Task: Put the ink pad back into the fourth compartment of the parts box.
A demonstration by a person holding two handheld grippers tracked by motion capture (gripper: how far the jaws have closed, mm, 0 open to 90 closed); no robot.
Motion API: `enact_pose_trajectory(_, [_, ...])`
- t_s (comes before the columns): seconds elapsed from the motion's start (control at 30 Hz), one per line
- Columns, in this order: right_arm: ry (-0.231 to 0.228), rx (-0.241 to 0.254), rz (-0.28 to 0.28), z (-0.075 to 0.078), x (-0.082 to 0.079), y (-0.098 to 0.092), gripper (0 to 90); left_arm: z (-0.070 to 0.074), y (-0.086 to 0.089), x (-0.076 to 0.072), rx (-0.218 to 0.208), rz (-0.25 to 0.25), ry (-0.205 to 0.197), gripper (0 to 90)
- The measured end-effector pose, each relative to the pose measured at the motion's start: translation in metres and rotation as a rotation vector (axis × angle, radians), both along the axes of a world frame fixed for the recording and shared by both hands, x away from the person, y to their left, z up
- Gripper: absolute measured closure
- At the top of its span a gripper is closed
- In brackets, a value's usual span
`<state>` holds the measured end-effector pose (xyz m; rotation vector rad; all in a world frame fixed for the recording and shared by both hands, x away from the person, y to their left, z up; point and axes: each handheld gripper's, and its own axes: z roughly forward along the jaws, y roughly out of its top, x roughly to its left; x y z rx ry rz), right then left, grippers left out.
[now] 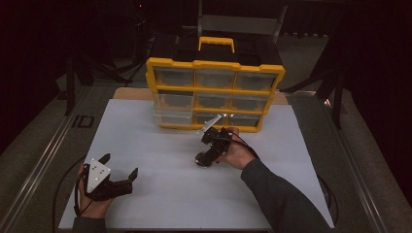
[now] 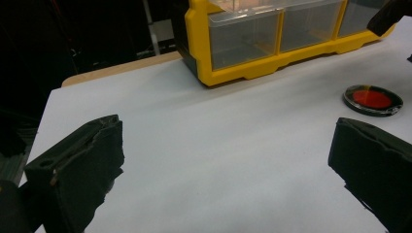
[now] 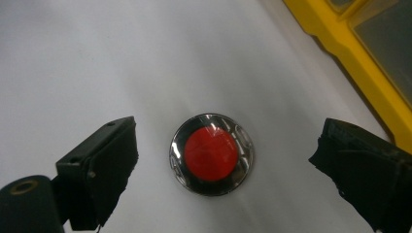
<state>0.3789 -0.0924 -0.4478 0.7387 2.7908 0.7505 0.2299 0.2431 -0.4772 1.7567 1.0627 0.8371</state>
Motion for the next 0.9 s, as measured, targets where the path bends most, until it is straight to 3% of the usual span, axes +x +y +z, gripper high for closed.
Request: enact_pose_trajectory(0.9, [0.066,-0.059,0.004,-0.031,0.006,0.009,7.8,0.000,0.000,0.000,0.004,-0.001,0.000,0.3])
